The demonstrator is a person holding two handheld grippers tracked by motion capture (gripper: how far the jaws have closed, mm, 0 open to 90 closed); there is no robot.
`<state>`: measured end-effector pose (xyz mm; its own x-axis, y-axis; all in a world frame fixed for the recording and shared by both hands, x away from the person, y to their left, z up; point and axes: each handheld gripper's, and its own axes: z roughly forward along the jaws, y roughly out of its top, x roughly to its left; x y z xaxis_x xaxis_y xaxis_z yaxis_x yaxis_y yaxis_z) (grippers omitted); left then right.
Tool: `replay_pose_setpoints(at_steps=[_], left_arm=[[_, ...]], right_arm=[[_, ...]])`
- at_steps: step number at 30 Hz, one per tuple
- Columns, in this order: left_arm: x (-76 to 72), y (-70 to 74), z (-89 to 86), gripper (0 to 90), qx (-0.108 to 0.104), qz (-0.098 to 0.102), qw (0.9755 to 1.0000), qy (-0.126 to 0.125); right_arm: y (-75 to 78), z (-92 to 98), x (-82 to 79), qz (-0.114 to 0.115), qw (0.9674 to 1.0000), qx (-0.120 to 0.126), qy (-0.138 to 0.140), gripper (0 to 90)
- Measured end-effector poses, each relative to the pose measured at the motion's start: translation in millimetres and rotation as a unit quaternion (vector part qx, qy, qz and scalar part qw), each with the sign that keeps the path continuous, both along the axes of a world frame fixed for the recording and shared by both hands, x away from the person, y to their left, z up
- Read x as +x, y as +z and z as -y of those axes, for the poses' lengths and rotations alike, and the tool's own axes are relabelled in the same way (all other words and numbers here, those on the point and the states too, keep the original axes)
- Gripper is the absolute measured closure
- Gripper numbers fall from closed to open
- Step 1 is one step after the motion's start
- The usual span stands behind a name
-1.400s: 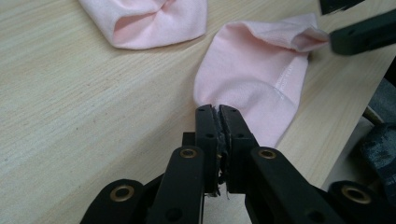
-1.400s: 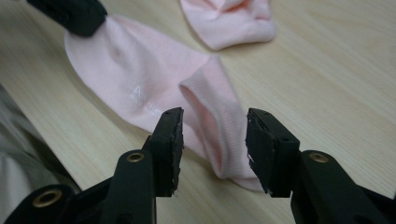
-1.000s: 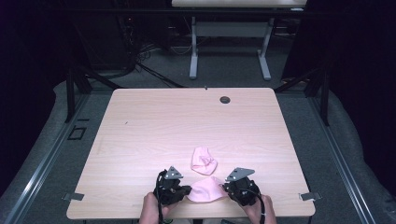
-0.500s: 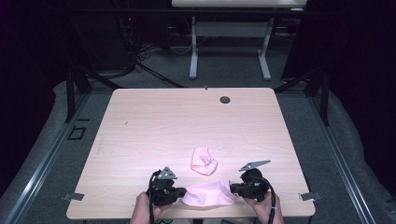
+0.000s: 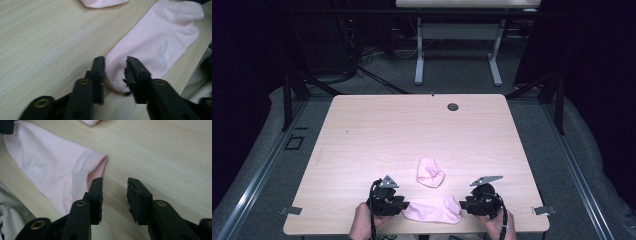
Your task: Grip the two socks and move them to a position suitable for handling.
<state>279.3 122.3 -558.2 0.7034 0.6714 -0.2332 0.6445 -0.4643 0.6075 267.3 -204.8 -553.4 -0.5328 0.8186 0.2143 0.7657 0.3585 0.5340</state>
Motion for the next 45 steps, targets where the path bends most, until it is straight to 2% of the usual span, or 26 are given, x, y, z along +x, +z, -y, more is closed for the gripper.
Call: replay_pose_setpoints(at_steps=[3,5,7,8,11,14,15,16,20,22,25,26,27,28,30,32,34,38,42,45], left_arm=[[2.2,3.1,-0.4,42.8,-0.002,0.007,0.9998,0.019],[5.4,4.9,-0.5,34.0,-0.010,0.012,0.9995,0.029],[9.5,6.9,0.5,26.4,-0.001,0.025,0.9990,0.037],[12.0,6.9,1.2,24.2,-0.003,0.028,0.9988,0.040],[19.4,6.4,4.2,17.3,0.010,0.032,0.9981,0.051],[26.3,4.1,8.0,10.6,0.025,0.031,0.9976,0.056],[28.3,3.2,9.4,6.9,0.030,0.028,0.9976,0.056],[30.0,2.0,10.9,4.3,0.033,0.030,0.9973,0.059],[36.9,-0.4,15.6,4.5,0.047,0.034,0.9964,0.062],[39.1,-0.4,17.6,8.0,0.049,0.035,0.9961,0.065],[44.8,-1.6,21.3,15.7,0.052,0.040,0.9955,0.068],[46.1,-1.7,22.1,17.1,0.054,0.041,0.9954,0.068],[47.8,-1.9,23.3,20.4,0.054,0.041,0.9955,0.066],[49.0,-2.2,24.9,24.1,0.051,0.042,0.9956,0.067],[51.4,-2.5,26.9,26.6,0.051,0.045,0.9957,0.063],[53.8,-3.8,29.0,31.7,0.050,0.045,0.9960,0.059],[55.0,-4.4,31.2,32.9,0.047,0.046,0.9963,0.054],[55.0,-4.3,34.9,35.0,0.042,0.055,0.9964,0.050],[56.0,-4.5,36.6,35.5,0.023,0.060,0.9965,0.054],[58.5,-5.1,35.7,35.7,0.004,0.058,0.9966,0.059]], right_arm=[[10.3,-0.6,6.4,0.015,0.9999,0.005,-0.001,56.1],[18.2,-3.1,12.9,0.028,0.9996,0.008,0.004,51.8],[26.2,-8.1,23.0,0.040,0.9991,0.010,0.009,47.3],[28.5,-10.3,26.9,0.044,0.9989,0.011,0.011,45.6],[35.8,-23.2,42.5,0.054,0.9982,0.004,0.026,36.6],[37.5,-37.9,59.6,0.053,0.9978,-0.006,0.038,25.2],[36.9,-42.6,66.0,0.047,0.9981,-0.013,0.039,21.5],[35.5,-46.8,72.0,0.044,0.9981,-0.013,0.042,20.4],[28.6,-63.2,94.8,0.033,0.9976,-0.021,0.057,29.9],[25.6,-71.0,102.9,0.022,0.9974,-0.025,0.063,34.8],[19.2,-82.6,111.5,0.017,0.9966,-0.036,0.073,41.6],[16.3,-86.0,113.5,0.014,0.9967,-0.037,0.071,45.8],[15.1,-86.7,116.2,0.010,0.9955,-0.051,0.079,48.7],[12.0,-88.7,117.6,0.005,0.9960,-0.050,0.073,52.3],[9.3,-89.8,119.9,-0.003,0.9951,-0.055,0.082,62.1],[6.8,-92.0,118.4,-0.002,0.9964,-0.042,0.074,72.6],[6.3,-92.1,117.3,0.001,0.9961,-0.043,0.078,81.6],[10.8,-91.9,113.1,0.014,0.9962,-0.034,0.079,84.5],[21.7,-87.6,108.8,0.028,0.9965,-0.007,0.078,84.9],[32.5,-85.9,104.3,0.042,0.9960,-0.002,0.080,85.0]])
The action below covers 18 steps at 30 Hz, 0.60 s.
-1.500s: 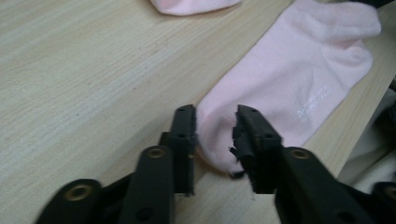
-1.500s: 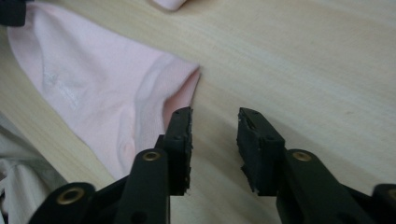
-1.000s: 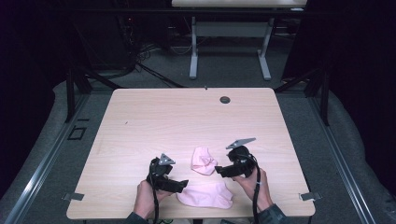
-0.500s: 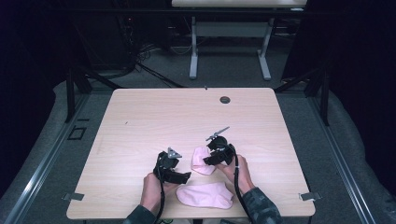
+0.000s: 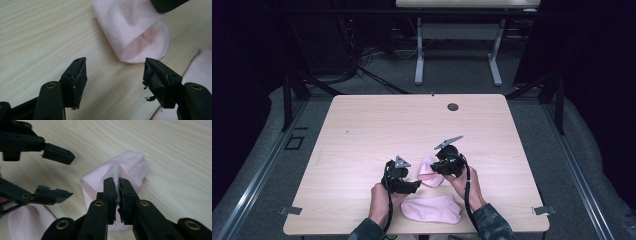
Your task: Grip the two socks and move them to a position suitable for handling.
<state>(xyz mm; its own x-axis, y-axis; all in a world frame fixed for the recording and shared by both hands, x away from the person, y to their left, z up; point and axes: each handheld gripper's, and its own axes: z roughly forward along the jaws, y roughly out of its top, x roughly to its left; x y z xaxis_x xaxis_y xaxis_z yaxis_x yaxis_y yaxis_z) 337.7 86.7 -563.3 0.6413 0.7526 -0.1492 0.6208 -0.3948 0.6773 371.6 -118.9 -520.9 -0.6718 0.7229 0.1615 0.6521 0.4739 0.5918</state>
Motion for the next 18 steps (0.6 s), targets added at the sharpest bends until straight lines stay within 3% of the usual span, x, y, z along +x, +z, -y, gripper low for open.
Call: replay_pose_setpoints(at_steps=[4,8,12,15,18], left_arm=[[2.5,-1.4,2.5,36.7,-0.020,-0.004,0.9998,-0.003],[3.0,-1.0,4.8,40.1,-0.036,0.004,0.9993,-0.005],[2.5,2.8,3.5,63.1,-0.047,0.023,0.9986,0.005],[2.9,6.5,1.2,82.2,-0.038,0.034,0.9987,0.004],[1.9,12.9,-0.6,88.7,-0.021,0.046,0.9987,0.004]], right_arm=[[15.6,0.1,-6.7,0.017,0.9997,0.016,0.002,85.0],[30.2,-1.2,-13.2,0.034,0.9992,0.021,0.009,85.0],[39.5,-1.9,-17.8,0.048,0.9983,0.028,0.014,85.0],[44.2,-1.0,-20.3,0.055,0.9979,0.030,0.015,85.0],[48.5,2.2,-22.2,0.061,0.9975,0.031,0.017,85.0]])
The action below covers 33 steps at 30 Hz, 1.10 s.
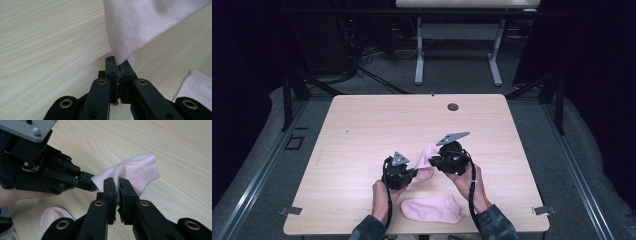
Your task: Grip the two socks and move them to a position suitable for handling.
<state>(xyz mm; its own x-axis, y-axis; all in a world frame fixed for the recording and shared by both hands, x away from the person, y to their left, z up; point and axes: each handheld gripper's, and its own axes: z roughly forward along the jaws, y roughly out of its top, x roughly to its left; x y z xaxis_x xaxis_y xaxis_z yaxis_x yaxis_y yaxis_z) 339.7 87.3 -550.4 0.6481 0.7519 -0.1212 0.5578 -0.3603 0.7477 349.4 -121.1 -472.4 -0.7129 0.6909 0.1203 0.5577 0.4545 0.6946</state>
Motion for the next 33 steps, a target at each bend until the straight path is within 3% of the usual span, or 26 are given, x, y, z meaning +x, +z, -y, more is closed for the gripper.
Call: replay_pose_setpoints(at_steps=[4,6,8,10,13,17,21,26,28,30,33], left_arm=[[-3.4,16.5,-4.0,89.1,0.028,0.026,0.9992,0.008],[-5.5,27.4,-6.7,89.2,0.050,0.044,0.9977,0.012],[-8.8,37.9,-7.4,89.2,0.078,0.060,0.9950,0.017],[-12.0,45.2,-6.8,89.2,0.107,0.063,0.9921,0.011],[-16.2,42.7,1.4,89.1,0.151,0.061,0.9866,-0.005],[-18.0,27.8,13.2,89.0,0.168,0.048,0.9844,-0.022],[-19.9,15.9,28.9,88.7,0.161,0.033,0.9853,-0.045],[-21.0,6.7,39.8,85.5,0.154,0.013,0.9859,-0.066],[-20.1,3.1,39.7,76.9,0.147,-0.003,0.9866,-0.071],[-19.4,1.5,36.4,60.1,0.140,-0.017,0.9878,-0.066],[-20.1,4.5,24.8,41.6,0.114,-0.021,0.9920,-0.050]], right_arm=[[2.3,2.7,-0.9,0.006,0.9999,0.007,-0.005,85.0],[2.7,3.4,-0.8,0.010,0.9999,0.008,-0.004,85.1],[3.4,3.2,-1.0,0.008,1.0000,0.004,-0.001,85.1],[2.5,1.9,-1.3,0.007,1.0000,0.003,0.002,85.0],[-3.2,0.7,-1.7,0.003,0.9999,-0.008,0.007,85.0],[-21.8,5.7,-2.1,-0.018,0.9994,-0.028,0.007,85.0],[-40.1,17.7,-5.5,-0.029,0.9981,-0.054,0.004,85.0],[-53.7,28.9,-12.4,-0.035,0.9973,-0.064,0.006,84.9],[-58.7,32.0,-15.8,-0.042,0.9967,-0.069,0.010,84.6],[-64.5,32.8,-17.8,-0.048,0.9960,-0.074,0.016,83.9],[-70.5,33.6,-19.6,-0.061,0.9944,-0.083,0.022,77.4]])
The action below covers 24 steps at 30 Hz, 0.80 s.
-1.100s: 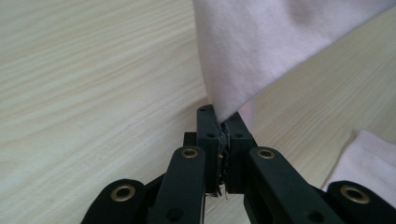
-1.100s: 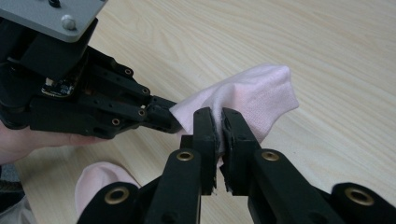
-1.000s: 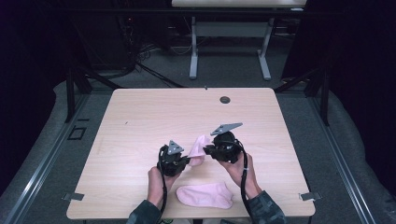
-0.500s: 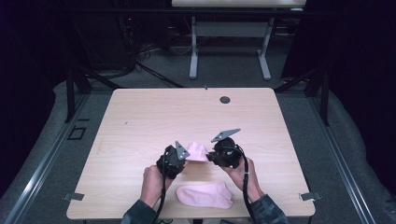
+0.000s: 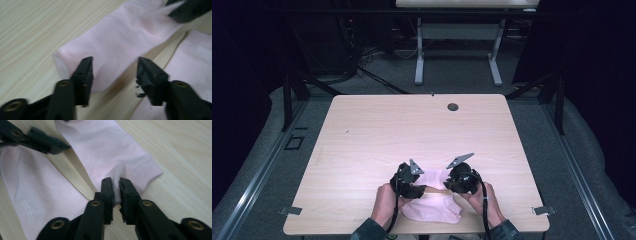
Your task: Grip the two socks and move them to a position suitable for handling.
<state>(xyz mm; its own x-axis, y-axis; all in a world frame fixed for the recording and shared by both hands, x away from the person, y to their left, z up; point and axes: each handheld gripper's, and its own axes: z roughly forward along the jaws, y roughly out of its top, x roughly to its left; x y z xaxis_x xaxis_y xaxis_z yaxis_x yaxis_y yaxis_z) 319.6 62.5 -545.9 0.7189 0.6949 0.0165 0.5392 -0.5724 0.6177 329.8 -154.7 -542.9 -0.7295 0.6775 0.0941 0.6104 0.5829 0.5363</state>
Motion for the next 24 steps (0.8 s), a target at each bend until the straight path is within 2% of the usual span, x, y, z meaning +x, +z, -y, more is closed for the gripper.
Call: replay_pose_setpoints(at_steps=[2,5,7,9,12,14,16,19,24], left_arm=[[-0.2,3.7,-9.0,35.2,-0.015,0.003,0.9998,0.011],[3.1,8.1,-22.2,26.7,-0.028,0.006,0.9992,0.028],[7.1,10.6,-29.7,23.4,-0.031,0.006,0.9988,0.037],[11.9,12.4,-35.1,23.2,-0.036,0.007,0.9983,0.046],[18.6,12.2,-38.1,25.4,-0.033,0.008,0.9980,0.054],[24.5,9.8,-38.9,30.3,-0.030,0.005,0.9977,0.060],[29.4,6.9,-39.0,36.4,-0.025,0.003,0.9976,0.065],[35.1,2.0,-37.5,43.0,-0.023,-0.004,0.9974,0.068],[40.6,-3.4,-34.3,51.0,-0.012,-0.014,0.9977,0.066]], right_arm=[[-1.0,2.6,0.0,-0.001,1.0000,0.008,0.001,69.8],[5.1,11.2,0.0,0.013,0.9992,0.035,-0.010,59.9],[9.9,17.0,0.6,0.024,0.9982,0.046,-0.029,57.0],[12.8,22.0,3.0,0.032,0.9973,0.047,-0.047,56.2],[14.6,28.2,7.8,0.031,0.9956,0.044,-0.077,56.5],[12.1,28.6,11.8,0.025,0.9948,0.038,-0.091,57.5],[8.1,26.3,14.0,0.012,0.9954,0.027,-0.091,59.3],[1.0,21.1,15.4,0.009,0.9962,0.007,-0.086,60.6],[-8.1,12.1,16.8,0.002,0.9960,-0.005,-0.089,62.2]])
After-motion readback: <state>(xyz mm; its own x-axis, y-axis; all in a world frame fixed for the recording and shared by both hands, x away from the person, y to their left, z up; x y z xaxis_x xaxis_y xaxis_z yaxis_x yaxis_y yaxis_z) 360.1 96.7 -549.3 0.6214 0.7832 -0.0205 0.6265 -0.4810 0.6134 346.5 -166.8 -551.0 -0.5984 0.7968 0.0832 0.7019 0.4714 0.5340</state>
